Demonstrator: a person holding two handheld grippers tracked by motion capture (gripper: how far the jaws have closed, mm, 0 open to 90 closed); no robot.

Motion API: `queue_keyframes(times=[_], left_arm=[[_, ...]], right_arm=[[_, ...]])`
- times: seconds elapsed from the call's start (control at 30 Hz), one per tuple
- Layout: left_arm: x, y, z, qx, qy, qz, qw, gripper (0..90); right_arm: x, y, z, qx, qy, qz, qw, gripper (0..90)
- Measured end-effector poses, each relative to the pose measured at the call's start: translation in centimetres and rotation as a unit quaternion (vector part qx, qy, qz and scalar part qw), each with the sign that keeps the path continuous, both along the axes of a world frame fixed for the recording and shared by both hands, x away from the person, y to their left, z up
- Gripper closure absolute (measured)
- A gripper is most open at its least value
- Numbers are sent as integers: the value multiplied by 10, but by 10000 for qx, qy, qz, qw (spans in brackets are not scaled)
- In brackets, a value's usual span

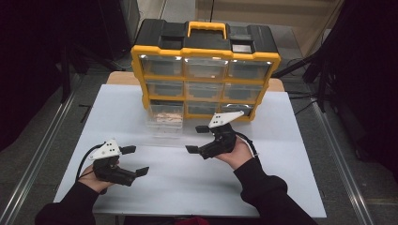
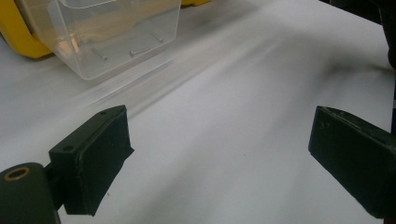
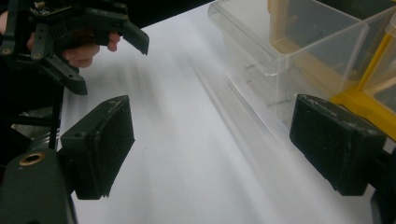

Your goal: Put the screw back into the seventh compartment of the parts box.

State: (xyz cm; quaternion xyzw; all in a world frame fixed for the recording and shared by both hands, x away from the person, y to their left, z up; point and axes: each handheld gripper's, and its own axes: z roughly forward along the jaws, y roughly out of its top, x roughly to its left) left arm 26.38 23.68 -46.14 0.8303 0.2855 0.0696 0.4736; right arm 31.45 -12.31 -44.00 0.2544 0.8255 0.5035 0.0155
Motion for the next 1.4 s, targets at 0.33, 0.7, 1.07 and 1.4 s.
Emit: queue_keyframes(times=[0.33, 0.7, 1.07, 1.4], left_arm=[[-1, -1, 0, -9, -22, 2, 10000, 55], [-1, -1, 1, -12, -35, 0, 10000, 55], [-1, -3, 2, -35, -60, 24, 10000, 55], [4, -6, 8, -223, -67, 165, 9996, 55]], right_arm=[[-16, -17, -3, 53, -19, -63, 10000, 148], [-29, -32, -7, 25, -59, -209, 9998, 148], [-37, -39, -13, 21, -13, -234, 9997, 149], [-49, -51, -16, -15, -14, -263, 9997, 149]])
